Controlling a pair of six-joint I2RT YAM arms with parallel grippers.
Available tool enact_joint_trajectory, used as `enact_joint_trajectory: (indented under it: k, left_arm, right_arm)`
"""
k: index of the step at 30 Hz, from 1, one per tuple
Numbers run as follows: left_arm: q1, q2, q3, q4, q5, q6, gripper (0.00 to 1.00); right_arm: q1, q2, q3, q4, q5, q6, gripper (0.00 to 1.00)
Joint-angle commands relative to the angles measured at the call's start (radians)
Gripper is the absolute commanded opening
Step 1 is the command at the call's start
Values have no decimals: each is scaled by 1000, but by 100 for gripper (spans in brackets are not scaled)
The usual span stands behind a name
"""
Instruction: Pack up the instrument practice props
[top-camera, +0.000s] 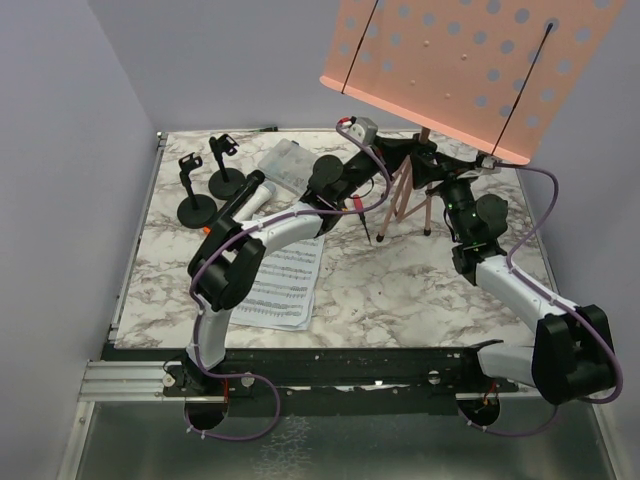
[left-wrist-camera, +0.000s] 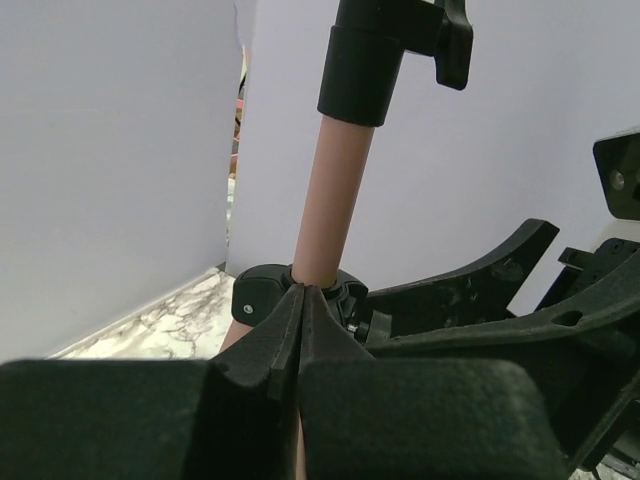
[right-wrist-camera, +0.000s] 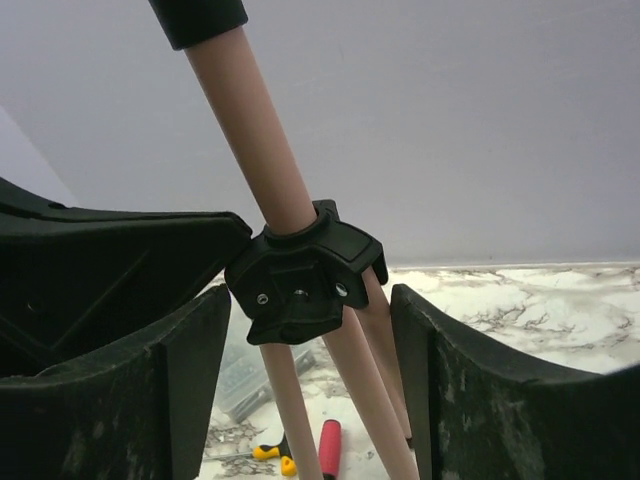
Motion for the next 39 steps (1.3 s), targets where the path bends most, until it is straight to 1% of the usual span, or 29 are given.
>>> enact_joint_trajectory:
  k: [1, 3, 8, 13, 17, 21, 23, 26, 30, 31, 33, 34, 37, 39]
  left_arm:
    - [7, -57, -30, -44, 19, 26, 6]
    - [10, -64, -16, -56, 20, 42, 12]
    - [20, -35, 68, -94, 45, 53, 39]
    - [21, 10, 156, -116, 86, 38, 53]
    - [21, 45, 224, -130, 94, 33, 54]
    - [19, 91, 292, -159, 103, 30, 51]
    - [18, 104, 309, -166, 103, 29, 48]
    - [15, 111, 315, -171, 96, 30, 38]
    - [14, 96, 305, -176, 79, 36, 17]
    - [13, 89, 301, -175, 78, 41, 11]
    - [10, 72, 289, -177, 71, 53, 3]
    - [7, 63, 282, -177, 66, 59, 0]
    - [-3, 40, 261, -177, 44, 76, 0]
    - [-9, 32, 255, -177, 32, 80, 0]
  right_arm:
    - [-4, 15, 18, 11, -112, -65, 67]
    - [-4, 13, 11, 11, -126, -68, 66]
    - [-4, 5, 0, -2, -145, -85, 65]
    - [-4, -9, 0, -21, -158, -94, 65]
    - [-4, -11, 11, -42, -181, -97, 62]
    - [-4, -12, 19, -66, -206, -105, 56]
    - [-4, -14, 23, -74, -218, -109, 54]
    - [-4, -18, 25, -81, -217, -112, 52]
    - [-4, -26, 27, -93, -186, -112, 45]
    - [-4, -30, 25, -93, -172, -112, 44]
    - [-4, -41, 21, -82, -161, -109, 44]
    - [-4, -50, 21, -79, -158, -101, 46]
    - [-4, -72, 27, -76, -156, -41, 57]
    - [-4, -78, 29, -73, -151, 22, 59]
